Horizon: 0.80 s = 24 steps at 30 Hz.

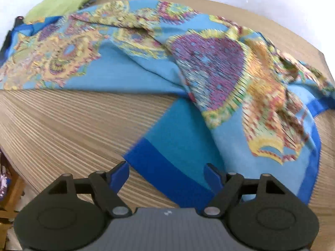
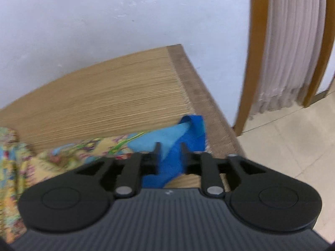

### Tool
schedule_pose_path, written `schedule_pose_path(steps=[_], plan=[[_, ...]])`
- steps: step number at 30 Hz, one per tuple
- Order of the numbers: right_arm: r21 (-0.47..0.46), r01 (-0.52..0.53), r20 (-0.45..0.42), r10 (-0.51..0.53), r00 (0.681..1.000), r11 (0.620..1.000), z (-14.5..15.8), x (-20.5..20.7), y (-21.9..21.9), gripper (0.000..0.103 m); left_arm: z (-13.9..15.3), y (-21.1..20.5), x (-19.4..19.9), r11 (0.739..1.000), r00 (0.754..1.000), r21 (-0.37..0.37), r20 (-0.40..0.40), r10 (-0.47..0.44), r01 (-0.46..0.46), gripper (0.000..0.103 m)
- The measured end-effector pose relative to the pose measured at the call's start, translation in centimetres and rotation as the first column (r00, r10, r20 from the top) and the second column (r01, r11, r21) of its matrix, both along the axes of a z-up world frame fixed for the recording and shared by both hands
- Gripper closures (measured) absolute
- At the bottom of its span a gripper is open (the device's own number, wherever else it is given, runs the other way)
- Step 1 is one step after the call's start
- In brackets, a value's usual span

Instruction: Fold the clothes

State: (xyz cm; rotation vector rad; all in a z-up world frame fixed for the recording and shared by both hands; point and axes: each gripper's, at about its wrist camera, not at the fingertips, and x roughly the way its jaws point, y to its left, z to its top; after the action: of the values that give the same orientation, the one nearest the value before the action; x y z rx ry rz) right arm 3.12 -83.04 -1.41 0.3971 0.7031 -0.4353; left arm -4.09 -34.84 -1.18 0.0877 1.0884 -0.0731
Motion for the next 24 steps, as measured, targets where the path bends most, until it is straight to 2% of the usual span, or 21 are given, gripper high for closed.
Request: schedule_pose_path(steps=[1, 2, 8, 12, 16, 18, 20, 21, 24], plan=[[0.021, -0.027, 0.015, 0.027, 1.000, 0.999, 0.0, -0.2, 0.0, 0.059, 0.0, 0.5, 0.4, 1.000, 1.000, -0.002, 0.008, 0.002, -0.002, 0.023], [0.035, -0.055, 0.026, 0.054, 0.998, 0.998, -0.1, -0.2, 0.2, 0.057, -0.1, 0.8, 0.9, 1.000, 1.000, -0.003, 0.009, -0.004, 0.004, 0.023], [-0.014, -0.193, -0.005, 0.193, 0.981, 0.981, -0.6, 1.7, 2.2, 0.051, -1.5, 0.4, 3.6, 0.995, 0.995, -0.040, -0.040, -0.090, 0.088, 0.023], [0.033, -0.202, -0.020, 0.203, 0.979, 0.979, -1.7, 3.1, 2.9, 0.051, -3.1, -0.5, 4.7, 0.987, 0.983, -0.050, -0.095, -0.159, 0.154, 0.022], [0.088, -0.193, -0.016, 0.195, 0.981, 0.977, -3.4, 5.2, 2.8, 0.051, -3.4, -1.5, 4.4, 0.971, 0.970, -0.040, -0.064, -0.236, 0.234, 0.022], [0.100, -0.163, -0.023, 0.166, 0.986, 0.982, -3.8, 5.8, 3.0, 0.051, -3.3, -1.8, 4.3, 0.963, 0.964, -0.054, -0.038, -0.265, 0.263, 0.035], [0.138, -0.133, -0.022, 0.137, 0.990, 0.981, -4.2, 6.5, 3.2, 0.048, -3.0, -2.2, 4.2, 0.952, 0.955, -0.075, -0.010, -0.297, 0.295, 0.085], [0.157, -0.129, -0.020, 0.134, 0.991, 0.979, -4.4, 6.9, 3.4, 0.048, -2.9, -2.1, 4.4, 0.952, 0.956, -0.107, -0.020, -0.292, 0.288, 0.097], [0.133, -0.144, -0.057, 0.153, 0.987, 0.981, -5.1, 8.6, 4.5, 0.047, -2.8, -1.6, 4.7, 0.937, 0.961, -0.259, -0.081, -0.265, 0.236, 0.100]])
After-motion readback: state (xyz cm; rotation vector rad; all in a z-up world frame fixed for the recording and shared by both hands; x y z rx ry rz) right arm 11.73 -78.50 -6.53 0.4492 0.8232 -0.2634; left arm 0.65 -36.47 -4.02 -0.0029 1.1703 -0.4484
